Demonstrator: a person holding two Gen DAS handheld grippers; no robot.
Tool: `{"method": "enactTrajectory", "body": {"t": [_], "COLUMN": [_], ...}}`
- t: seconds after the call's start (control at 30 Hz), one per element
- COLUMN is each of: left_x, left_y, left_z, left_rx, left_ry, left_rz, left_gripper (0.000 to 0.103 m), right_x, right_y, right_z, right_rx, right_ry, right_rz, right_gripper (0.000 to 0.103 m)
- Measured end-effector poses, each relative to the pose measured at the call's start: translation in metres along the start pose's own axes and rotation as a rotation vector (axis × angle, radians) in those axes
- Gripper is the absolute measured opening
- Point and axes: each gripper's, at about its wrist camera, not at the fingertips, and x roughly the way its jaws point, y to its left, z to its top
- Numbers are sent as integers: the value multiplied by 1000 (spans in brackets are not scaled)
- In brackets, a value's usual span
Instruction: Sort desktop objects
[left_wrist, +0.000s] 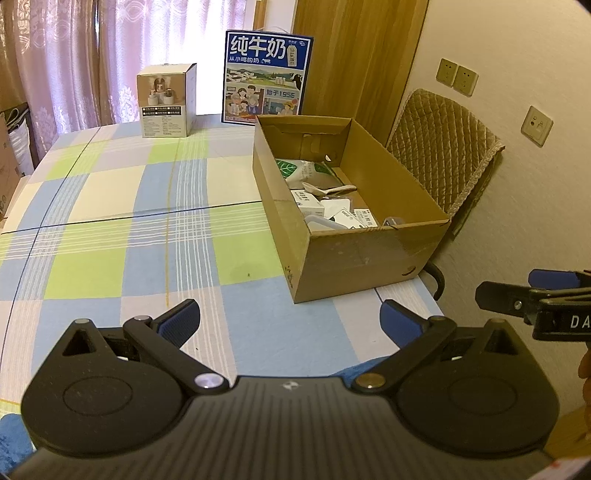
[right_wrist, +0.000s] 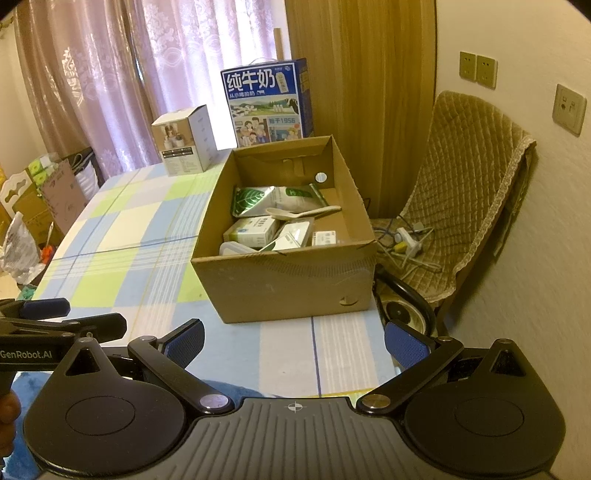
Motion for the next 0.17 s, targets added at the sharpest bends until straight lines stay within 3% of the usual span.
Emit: {"method": "enactTrajectory", "body": {"t": [0.17], "left_x": [1], "left_y": [2], "left_z": [-2], "left_rx": [-6], "left_ry": [-10], "left_rz": [-13], "left_gripper": [102], "right_x": [2], "right_y": [-3], "right_z": [-4], "right_rx": [2], "right_ry": [1], "right_rz": [-7], "right_gripper": [101]}}
